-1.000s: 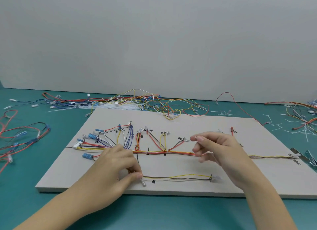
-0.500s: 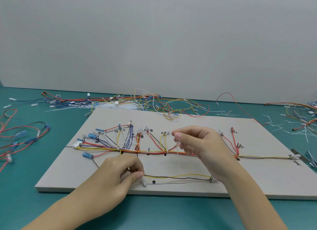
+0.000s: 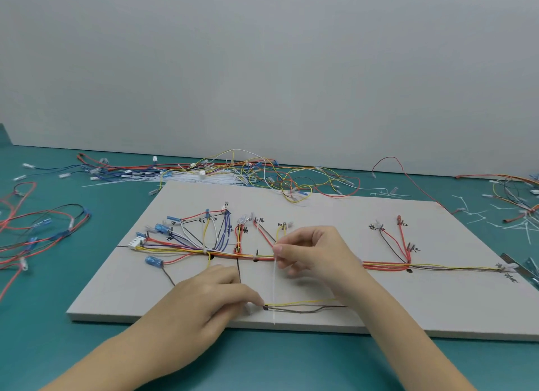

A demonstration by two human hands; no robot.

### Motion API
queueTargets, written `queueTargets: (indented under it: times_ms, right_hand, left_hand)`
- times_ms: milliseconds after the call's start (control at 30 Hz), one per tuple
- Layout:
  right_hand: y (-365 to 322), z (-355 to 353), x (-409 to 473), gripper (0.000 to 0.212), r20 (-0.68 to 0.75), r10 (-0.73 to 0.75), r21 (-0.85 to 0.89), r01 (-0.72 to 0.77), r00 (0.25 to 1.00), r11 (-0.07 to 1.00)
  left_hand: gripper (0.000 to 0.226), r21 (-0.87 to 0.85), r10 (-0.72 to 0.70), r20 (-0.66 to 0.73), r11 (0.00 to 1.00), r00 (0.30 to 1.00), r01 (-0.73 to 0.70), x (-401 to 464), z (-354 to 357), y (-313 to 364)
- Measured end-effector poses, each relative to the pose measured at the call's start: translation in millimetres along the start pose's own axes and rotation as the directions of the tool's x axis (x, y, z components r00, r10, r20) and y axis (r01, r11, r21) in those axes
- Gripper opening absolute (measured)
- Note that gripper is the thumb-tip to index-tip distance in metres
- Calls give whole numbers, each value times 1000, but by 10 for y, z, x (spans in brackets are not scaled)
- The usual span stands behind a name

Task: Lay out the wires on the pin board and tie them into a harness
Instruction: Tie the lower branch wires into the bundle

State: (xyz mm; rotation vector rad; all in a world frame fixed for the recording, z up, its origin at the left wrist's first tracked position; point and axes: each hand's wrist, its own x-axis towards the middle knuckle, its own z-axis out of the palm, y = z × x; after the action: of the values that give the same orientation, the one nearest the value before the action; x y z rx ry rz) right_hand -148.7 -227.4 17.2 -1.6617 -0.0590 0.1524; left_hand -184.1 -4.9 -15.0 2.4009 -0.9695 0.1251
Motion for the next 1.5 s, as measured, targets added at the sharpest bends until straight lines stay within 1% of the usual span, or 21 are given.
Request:
queueTargets:
  times_ms: [133, 200, 267, 367, 467, 533, 633, 700, 767, 867, 933, 967, 1133, 1267, 1400, 1500]
  right_hand:
    - [50, 38, 1, 6, -4, 6, -21, -6, 1000, 1000]
    - [77, 59, 0, 8, -2, 3, -38, -3, 1000, 999]
    - [96, 69, 4, 9, -13, -20, -39, 19, 1000, 999]
    - [106, 80, 31, 8, -53, -98, -73, 94, 994, 993]
    - [99, 85, 65, 8, -124, -190, -70, 183, 974, 981]
    - [89, 79, 73, 10, -176, -259, -68, 251, 950, 966]
    - [51, 40, 81, 12, -270, -352, -45, 354, 896, 934]
    - [12, -8, 97, 12, -319, -379, -30, 390, 869, 920]
    - [-11, -36, 105, 11, -283, -354, -16, 364, 892, 931]
    - [43, 12, 73, 13, -96, -263, -70, 257, 960, 964]
    - [104, 67, 43, 11, 1, -203, -128, 201, 979, 971]
    - [126, 85, 32, 10, 25, -185, -146, 186, 983, 972]
    - [150, 123, 7, 8, 45, -145, -150, 150, 988, 977]
    - [140, 130, -4, 10, 51, -122, -152, 128, 991, 980]
    - [126, 122, -4, 9, 68, -105, -121, 113, 992, 986]
    - [112, 82, -33, 5, 105, -104, -69, 111, 989, 991]
  left_hand:
    - [33, 58, 18, -8, 998, 1000, -17, 3, 0, 41]
    - [28, 47, 26, -38, 999, 999, -24, -1, -9, 43]
    - [28, -2, 15, -87, 1000, 996, -15, 0, -15, 43]
    - [28, -104, 0, -149, 994, 989, -16, 12, -19, 65]
    - [25, -162, -15, -190, 987, 982, -16, 24, -7, 82]
    - [23, -170, -20, -215, 985, 976, -18, 24, 3, 77]
    - [27, -164, -22, -223, 986, 975, -16, 24, 8, 73]
    - [27, -169, -28, -217, 986, 976, -9, 23, 10, 72]
    - [25, -169, -33, -211, 986, 977, -3, 23, 8, 77]
    - [24, -163, -39, -187, 987, 982, 8, 18, -3, 81]
    - [26, -137, -38, -152, 990, 988, 17, 13, -5, 82]
    - [25, -110, -33, -133, 994, 991, 18, 12, -3, 78]
    - [31, 110, -15, -22, 994, 1000, 17, 2, 8, 82]
    - [24, 195, 7, -31, 981, 999, -1, 0, -14, 164]
    - [25, 284, 65, -33, 957, 997, -53, 72, -18, 212]
    - [33, 257, 81, -86, 965, 993, -57, 109, 8, 173]
